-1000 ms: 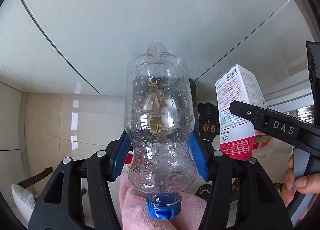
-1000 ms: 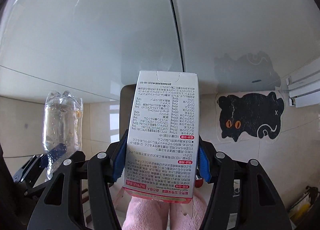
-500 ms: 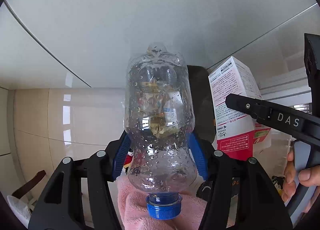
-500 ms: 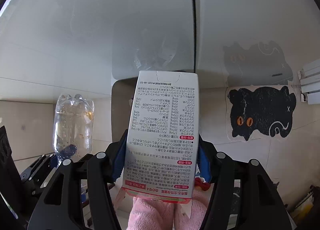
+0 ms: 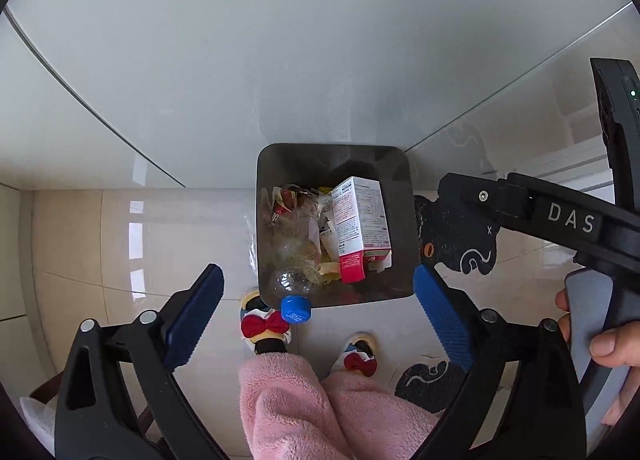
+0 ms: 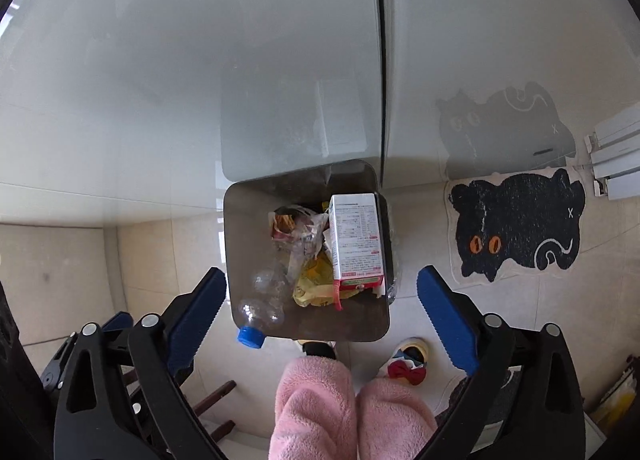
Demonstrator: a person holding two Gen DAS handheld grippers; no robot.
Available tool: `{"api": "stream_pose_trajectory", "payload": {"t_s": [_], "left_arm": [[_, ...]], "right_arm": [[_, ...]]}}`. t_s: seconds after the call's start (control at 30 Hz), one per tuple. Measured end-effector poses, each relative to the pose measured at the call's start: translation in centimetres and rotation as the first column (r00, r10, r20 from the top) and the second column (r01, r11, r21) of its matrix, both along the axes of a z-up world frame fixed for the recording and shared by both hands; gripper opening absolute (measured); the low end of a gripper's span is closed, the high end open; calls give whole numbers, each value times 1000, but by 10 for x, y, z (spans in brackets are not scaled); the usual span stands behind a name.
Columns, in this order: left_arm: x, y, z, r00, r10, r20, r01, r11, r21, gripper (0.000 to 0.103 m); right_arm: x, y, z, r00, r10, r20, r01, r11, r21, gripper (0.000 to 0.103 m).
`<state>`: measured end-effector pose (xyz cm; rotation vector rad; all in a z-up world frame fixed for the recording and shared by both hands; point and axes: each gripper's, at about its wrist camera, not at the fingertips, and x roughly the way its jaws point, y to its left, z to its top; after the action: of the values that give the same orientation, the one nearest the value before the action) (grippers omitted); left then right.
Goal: Collect trash
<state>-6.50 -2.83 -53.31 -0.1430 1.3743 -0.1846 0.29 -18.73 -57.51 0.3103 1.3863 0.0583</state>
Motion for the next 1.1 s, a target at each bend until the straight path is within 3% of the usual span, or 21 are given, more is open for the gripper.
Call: {"api": "stream_pose_trajectory", "payload": {"t_s": [0.2, 0.63, 0.83, 1.1], "left_arm": [[-9, -1, 29, 1000, -12, 21, 13, 1000, -10, 95], [-30, -9, 173, 987, 16, 159, -11, 999, -36, 95], [-38, -5, 243, 969, 26, 245, -21, 1000, -20, 95], [-48, 1, 328, 923, 50, 382, -50, 999, -11, 95]], "right_arm": [[-9, -8, 35, 1000, -3, 15, 3, 1000, 13, 100], [-55, -24, 188, 978, 81, 192, -75, 996, -38, 100], [-75, -33, 262, 951, 100, 294, -78, 993, -86, 100], [-96, -42, 346, 894, 103, 436, -70, 993, -90, 100]]}}
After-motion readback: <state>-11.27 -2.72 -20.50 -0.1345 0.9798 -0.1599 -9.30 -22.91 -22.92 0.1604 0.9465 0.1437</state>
